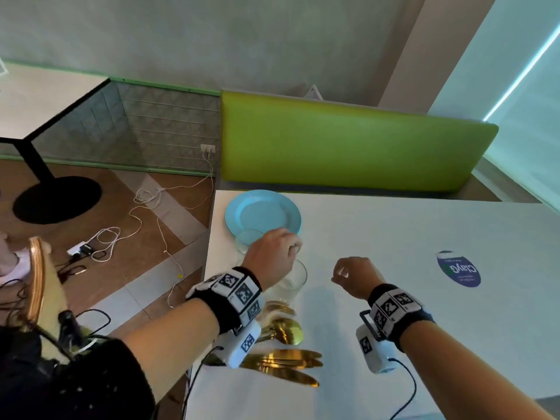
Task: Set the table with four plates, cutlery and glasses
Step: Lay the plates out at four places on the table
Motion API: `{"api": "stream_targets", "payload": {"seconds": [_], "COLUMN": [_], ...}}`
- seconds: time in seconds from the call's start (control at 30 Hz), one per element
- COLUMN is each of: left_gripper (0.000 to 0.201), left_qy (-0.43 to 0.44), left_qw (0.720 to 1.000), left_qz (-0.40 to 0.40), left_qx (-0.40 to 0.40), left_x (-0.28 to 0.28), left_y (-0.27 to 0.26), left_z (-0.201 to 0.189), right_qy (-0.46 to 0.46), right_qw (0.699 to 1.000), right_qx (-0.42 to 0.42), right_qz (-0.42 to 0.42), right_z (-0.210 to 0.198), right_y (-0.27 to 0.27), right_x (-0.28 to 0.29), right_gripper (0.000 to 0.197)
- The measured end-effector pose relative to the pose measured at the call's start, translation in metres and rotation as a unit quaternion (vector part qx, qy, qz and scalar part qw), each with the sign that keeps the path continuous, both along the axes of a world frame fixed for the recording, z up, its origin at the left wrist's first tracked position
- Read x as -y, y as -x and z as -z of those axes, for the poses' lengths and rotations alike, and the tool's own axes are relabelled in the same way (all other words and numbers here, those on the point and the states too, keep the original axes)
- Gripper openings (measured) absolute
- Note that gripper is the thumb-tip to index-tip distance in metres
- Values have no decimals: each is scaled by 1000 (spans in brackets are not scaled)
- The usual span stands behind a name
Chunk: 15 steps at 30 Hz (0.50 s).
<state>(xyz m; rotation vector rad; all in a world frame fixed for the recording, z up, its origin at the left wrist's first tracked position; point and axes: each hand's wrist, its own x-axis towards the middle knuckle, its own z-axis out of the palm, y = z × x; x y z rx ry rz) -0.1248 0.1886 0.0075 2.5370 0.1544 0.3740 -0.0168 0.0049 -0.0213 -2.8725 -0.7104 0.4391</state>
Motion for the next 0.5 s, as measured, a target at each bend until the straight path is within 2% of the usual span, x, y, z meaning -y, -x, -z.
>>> {"api": "stream_targets", "payload": {"seconds": [0.1,0.2,0.3,0.4,0.43,0.5], "left_gripper": [25,30,37,40,37,18], "left_qy": [50,66,27,-26,-32,-22], "left_qw": [998,990,968,938,926,908], "left_qz": [-36,-55,-98,-126,-130,-142], "left_qx": [-9,-112,-229,-323,-354,-394], "left_x": [-36,-82,-125,-154,-161,-175], "left_y": [-41,-79,-106,-120,-123,-127], "left_z": [-29,-39,-28,-5,4,23], "right_qy": [-20,-13,-15,-26,-34,-45], "right_qw": [999,998,995,987,984,977], "right_qx": [-30,-56,-93,-143,-160,-190], "right_qz": [22,27,43,66,71,84], "right_z": [-6,-6,2,16,22,33], "right_y": [-44,-84,-116,-138,-143,-150], "right_x": [-21,-43,-63,-81,-86,-97], "right_gripper": [5,14,28,17,16,20]}}
